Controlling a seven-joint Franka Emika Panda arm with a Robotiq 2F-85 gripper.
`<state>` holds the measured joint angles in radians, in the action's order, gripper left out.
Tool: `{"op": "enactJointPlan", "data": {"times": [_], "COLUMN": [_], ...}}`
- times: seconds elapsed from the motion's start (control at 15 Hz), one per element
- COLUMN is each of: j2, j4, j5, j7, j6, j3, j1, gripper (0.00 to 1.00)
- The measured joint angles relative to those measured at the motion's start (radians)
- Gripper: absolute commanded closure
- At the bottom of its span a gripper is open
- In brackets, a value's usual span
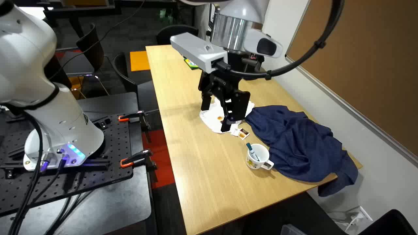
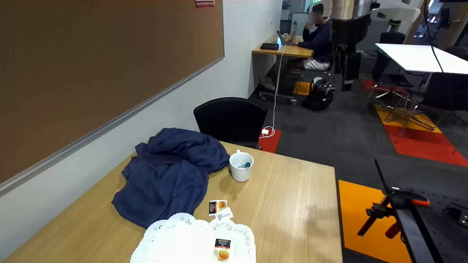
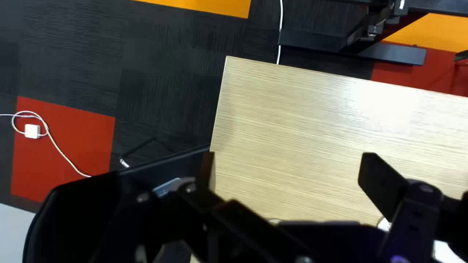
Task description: Take the marker out of the cup and put it on the table
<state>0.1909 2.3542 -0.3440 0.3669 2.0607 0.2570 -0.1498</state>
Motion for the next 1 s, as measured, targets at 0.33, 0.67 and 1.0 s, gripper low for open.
{"op": "enactJointPlan", "data": {"times": [0.33, 0.67, 1.0], "j2": [0.0, -0.017, -0.147], "j4": [0.0, -0.015, -0.13], "j5": [0.0, 0.047, 0.17], "j7": [0.0, -0.004, -0.094], "j6": [0.0, 0.0, 0.0], "j3": [0.0, 0.0, -0.001], "j1": [0.0, 0.0, 0.0], "gripper": [0.0, 0.0, 0.0]}}
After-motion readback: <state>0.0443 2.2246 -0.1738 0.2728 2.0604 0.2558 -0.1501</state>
